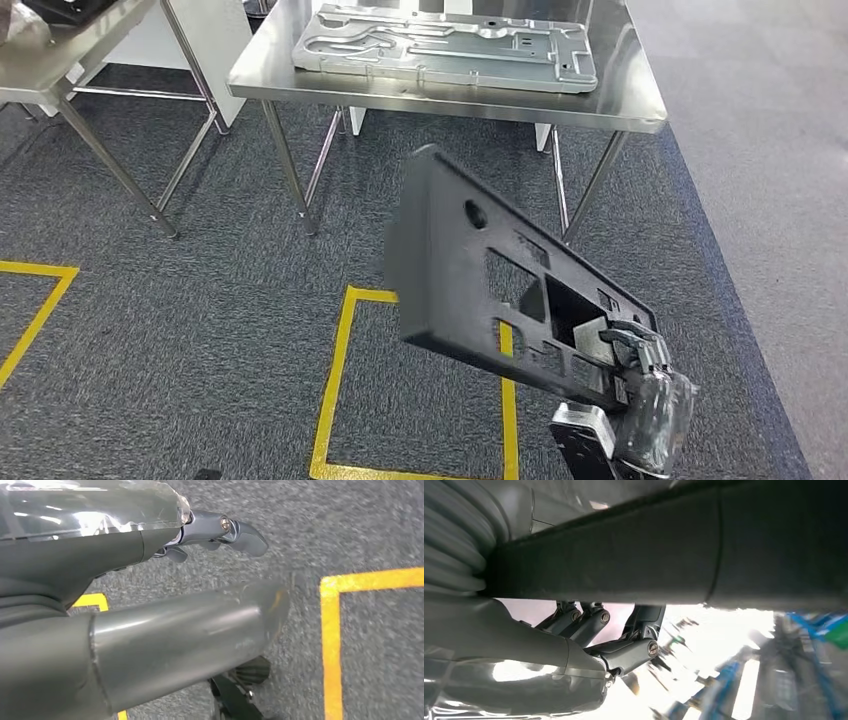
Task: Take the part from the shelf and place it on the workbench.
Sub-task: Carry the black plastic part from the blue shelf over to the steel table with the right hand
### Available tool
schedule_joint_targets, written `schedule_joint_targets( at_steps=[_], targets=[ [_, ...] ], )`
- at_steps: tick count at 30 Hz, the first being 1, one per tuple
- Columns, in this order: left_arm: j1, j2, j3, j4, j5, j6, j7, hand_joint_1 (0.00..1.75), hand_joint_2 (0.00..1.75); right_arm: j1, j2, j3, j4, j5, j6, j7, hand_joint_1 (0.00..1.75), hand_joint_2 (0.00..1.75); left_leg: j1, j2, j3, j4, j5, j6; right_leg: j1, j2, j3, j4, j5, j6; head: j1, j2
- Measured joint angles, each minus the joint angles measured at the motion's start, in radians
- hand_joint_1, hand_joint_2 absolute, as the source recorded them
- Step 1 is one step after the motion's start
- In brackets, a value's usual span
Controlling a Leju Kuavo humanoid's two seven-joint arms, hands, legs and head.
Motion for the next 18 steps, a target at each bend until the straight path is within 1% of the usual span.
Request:
schedule_joint_targets(
  at_steps=[2,3,4,5,6,7,8,9,10,11,12,13,14,15,16,17,18],
  targets=[
    [-0.002,0.000,-0.005,0.000,-0.008,-0.004,0.002,0.00,0.00,-0.054,-0.015,0.021,0.029,0.103,0.003,0.038,1.75,1.75,0.001,-0.001,0.025,-0.002,-0.023,-0.009,0.001,-0.006,0.006,-0.113,0.125,-0.004,0.002,0.000],
    [-0.005,0.000,-0.008,0.000,-0.011,-0.005,0.004,0.00,0.00,-0.076,-0.022,0.032,0.042,0.138,0.006,0.054,1.75,1.75,0.001,-0.002,0.032,-0.006,-0.033,-0.015,0.004,-0.008,0.008,-0.151,0.172,-0.009,0.003,0.000],
    [-0.008,0.000,-0.010,0.001,-0.014,-0.005,0.005,0.00,0.00,-0.093,-0.027,0.042,0.053,0.159,0.008,0.066,1.75,1.75,0.000,-0.003,0.042,-0.011,-0.038,-0.021,0.007,-0.009,0.010,-0.176,0.201,-0.016,0.003,0.000],
    [-0.010,0.000,-0.013,0.001,-0.016,-0.005,0.006,0.00,0.00,-0.107,-0.032,0.051,0.062,0.172,0.010,0.077,1.75,1.75,-0.002,-0.004,0.051,-0.015,-0.034,-0.029,0.009,-0.009,0.015,-0.184,0.199,-0.024,0.002,0.000],
    [-0.012,0.000,-0.016,0.001,-0.019,-0.006,0.006,0.00,0.00,-0.119,-0.036,0.059,0.068,0.187,0.013,0.088,1.75,1.75,-0.001,-0.004,0.054,-0.013,-0.029,-0.036,0.008,-0.006,0.028,-0.192,0.195,-0.032,0.002,0.000],
    [-0.012,0.001,-0.019,0.001,-0.021,-0.007,0.007,0.00,0.00,-0.133,-0.040,0.066,0.074,0.214,0.018,0.101,1.75,1.75,0.000,-0.003,0.055,0.004,-0.019,-0.041,0.007,-0.005,0.043,-0.200,0.191,-0.040,0.000,0.000],
    [-0.013,0.001,-0.021,0.001,-0.023,-0.007,0.008,0.00,0.00,-0.149,-0.043,0.073,0.082,0.252,0.027,0.118,1.75,1.75,0.000,-0.003,0.038,0.042,-0.011,-0.044,0.006,-0.004,0.060,-0.206,0.185,-0.048,-0.003,0.000],
    [-0.015,0.002,-0.022,0.002,-0.025,-0.008,0.010,0.00,0.00,-0.168,-0.048,0.082,0.091,0.304,0.039,0.136,1.75,1.75,0.001,-0.003,0.008,0.096,-0.013,-0.045,0.007,-0.002,0.077,-0.210,0.176,-0.055,-0.005,0.000],
    [-0.015,0.003,-0.022,0.002,-0.027,-0.008,0.011,0.00,0.00,-0.185,-0.053,0.094,0.101,0.357,0.052,0.154,1.75,1.75,0.001,-0.003,-0.031,0.158,-0.026,-0.045,0.009,-0.002,0.091,-0.213,0.165,-0.061,-0.008,0.000],
    [-0.015,0.004,-0.023,0.002,-0.028,-0.008,0.013,0.00,0.00,-0.200,-0.058,0.107,0.113,0.405,0.065,0.171,1.75,1.75,0.000,-0.003,-0.076,0.212,-0.053,-0.045,0.012,0.000,0.105,-0.213,0.153,-0.065,-0.009,0.000],
    [-0.014,0.006,-0.023,0.002,-0.029,-0.008,0.015,0.00,0.00,-0.212,-0.064,0.120,0.124,0.442,0.079,0.186,1.75,1.75,-0.001,-0.003,-0.115,0.248,-0.090,-0.045,0.014,0.002,0.120,-0.214,0.140,-0.067,-0.010,0.000],
    [-0.012,0.007,-0.023,0.002,-0.031,-0.008,0.016,0.00,0.00,-0.222,-0.070,0.134,0.135,0.467,0.092,0.199,1.75,1.75,-0.002,-0.003,-0.145,0.258,-0.122,-0.044,0.017,0.004,0.137,-0.214,0.126,-0.069,-0.010,0.000],
    [-0.010,0.008,-0.023,0.002,-0.033,-0.008,0.018,0.00,0.00,-0.232,-0.076,0.147,0.146,0.484,0.103,0.212,1.75,1.75,-0.003,-0.003,-0.164,0.243,-0.137,-0.041,0.021,0.005,0.156,-0.214,0.111,-0.070,-0.011,0.000],
    [-0.009,0.009,-0.023,0.002,-0.035,-0.009,0.019,0.00,0.00,-0.243,-0.081,0.160,0.158,0.495,0.113,0.223,1.75,1.75,-0.004,-0.003,-0.171,0.205,-0.123,-0.036,0.024,0.006,0.175,-0.214,0.097,-0.070,-0.011,0.000],
    [-0.008,0.009,-0.023,0.002,-0.036,-0.010,0.021,0.00,0.00,-0.253,-0.087,0.173,0.170,0.502,0.119,0.231,1.75,1.75,-0.007,-0.003,-0.172,0.151,-0.069,-0.028,0.027,0.006,0.192,-0.214,0.082,-0.070,-0.011,0.000],
    [-0.006,0.011,-0.023,0.002,-0.036,-0.010,0.022,0.00,0.00,-0.262,-0.091,0.184,0.181,0.505,0.122,0.237,1.75,1.75,-0.011,-0.004,-0.169,0.102,-0.002,-0.020,0.030,0.008,0.209,-0.212,0.067,-0.068,-0.010,0.000],
    [-0.004,0.012,-0.023,0.002,-0.036,-0.011,0.023,0.00,0.00,-0.269,-0.095,0.194,0.190,0.506,0.124,0.240,1.75,1.75,-0.016,-0.004,-0.163,0.067,0.051,-0.013,0.031,0.010,0.222,-0.212,0.053,-0.064,-0.010,0.000]
  ],
)
